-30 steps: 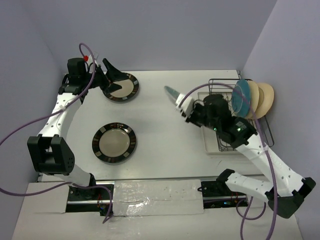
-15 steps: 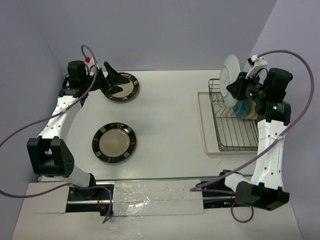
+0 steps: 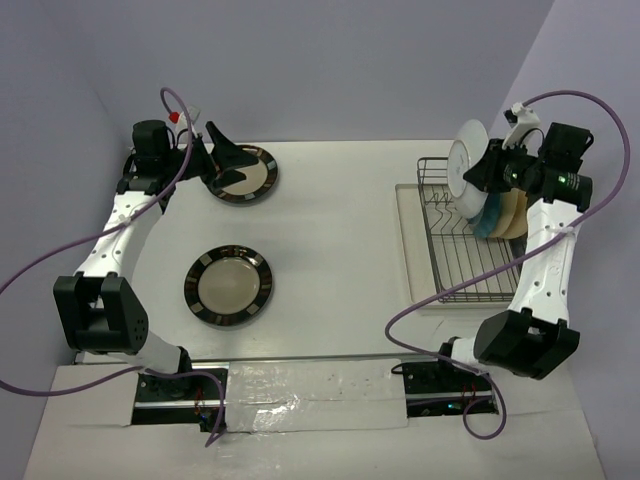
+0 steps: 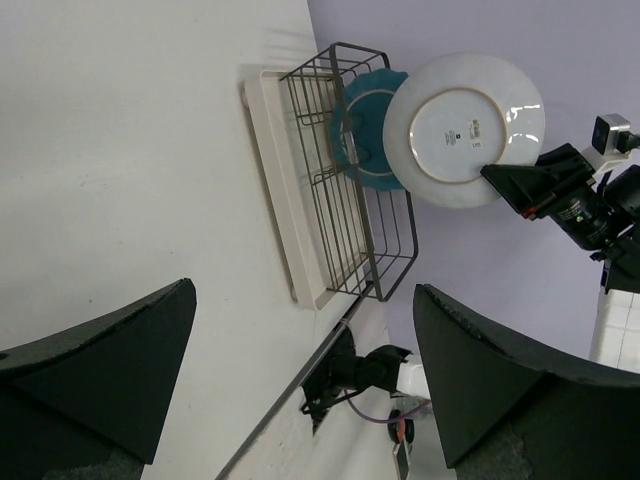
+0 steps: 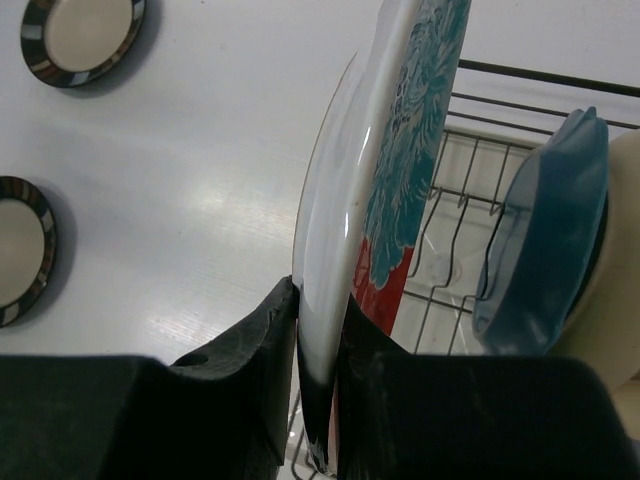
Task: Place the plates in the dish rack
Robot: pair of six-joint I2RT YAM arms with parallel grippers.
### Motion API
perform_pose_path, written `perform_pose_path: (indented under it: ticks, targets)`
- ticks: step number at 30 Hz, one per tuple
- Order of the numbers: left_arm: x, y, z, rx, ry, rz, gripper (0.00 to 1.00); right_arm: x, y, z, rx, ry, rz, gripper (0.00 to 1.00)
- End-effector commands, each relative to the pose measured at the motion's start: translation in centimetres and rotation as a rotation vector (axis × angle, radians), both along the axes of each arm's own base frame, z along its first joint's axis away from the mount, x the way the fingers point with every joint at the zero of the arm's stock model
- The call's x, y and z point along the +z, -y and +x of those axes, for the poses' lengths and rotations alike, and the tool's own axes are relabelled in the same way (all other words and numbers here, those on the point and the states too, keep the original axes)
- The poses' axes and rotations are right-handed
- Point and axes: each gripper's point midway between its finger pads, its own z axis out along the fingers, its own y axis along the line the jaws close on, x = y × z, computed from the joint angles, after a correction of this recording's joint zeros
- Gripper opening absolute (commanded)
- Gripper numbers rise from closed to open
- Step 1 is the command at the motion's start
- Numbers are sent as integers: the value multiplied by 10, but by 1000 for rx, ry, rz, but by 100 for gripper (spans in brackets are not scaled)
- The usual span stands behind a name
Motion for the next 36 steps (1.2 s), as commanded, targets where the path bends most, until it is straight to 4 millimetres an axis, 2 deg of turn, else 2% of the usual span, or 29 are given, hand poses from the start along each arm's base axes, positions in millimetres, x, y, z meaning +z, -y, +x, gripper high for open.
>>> perform_pose_path:
  ticks: [1,13,27,36]
  targets:
    - [9,1,2,-21,39,-21,99,64,6,11,76,242,-138,0]
    - [5,1,4,-27,23,-35,99,34,31,32,66,161,-168,0]
    - [4,1,3,-31,4,-57,99,6,44,42,67,109,-191,0]
    - [-6,-2,6,-23,-13,-37,99,-22,53,48,64,52,-176,0]
